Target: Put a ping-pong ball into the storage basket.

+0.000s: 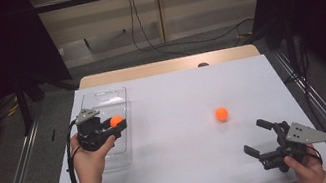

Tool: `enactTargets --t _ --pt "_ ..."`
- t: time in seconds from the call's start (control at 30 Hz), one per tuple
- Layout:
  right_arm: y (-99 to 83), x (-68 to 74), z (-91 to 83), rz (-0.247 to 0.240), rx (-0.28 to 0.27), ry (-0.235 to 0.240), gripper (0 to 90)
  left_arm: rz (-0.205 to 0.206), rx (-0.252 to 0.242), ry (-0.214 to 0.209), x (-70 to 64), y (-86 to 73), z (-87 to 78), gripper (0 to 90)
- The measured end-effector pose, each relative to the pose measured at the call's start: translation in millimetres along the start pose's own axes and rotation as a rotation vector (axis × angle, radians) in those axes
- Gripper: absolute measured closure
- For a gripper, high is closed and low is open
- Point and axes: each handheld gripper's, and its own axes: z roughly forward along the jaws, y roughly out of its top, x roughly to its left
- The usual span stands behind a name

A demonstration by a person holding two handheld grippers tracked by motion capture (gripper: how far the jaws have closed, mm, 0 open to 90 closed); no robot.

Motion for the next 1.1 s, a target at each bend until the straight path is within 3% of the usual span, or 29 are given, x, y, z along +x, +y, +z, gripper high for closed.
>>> enactTargets --t 0.43,0.97,1.1 --pt "-0.1 -0.5 -0.2 0.001 0.0 0.001 1.8 -0.012 -0.011 0.05 8.5 -0.1 -1.5 50.9" --pt "0.2 -0.1 0.1 -0.001 -0.001 0.001 1.8 -0.02 -0.01 0.07 15.0 -6.1 2.7 50.9" --pt "0.1 -0.3 -0.2 -0.001 0.0 0.002 1.8 -0.02 -0.009 0.097 18.0 -7.7 3.4 50.9"
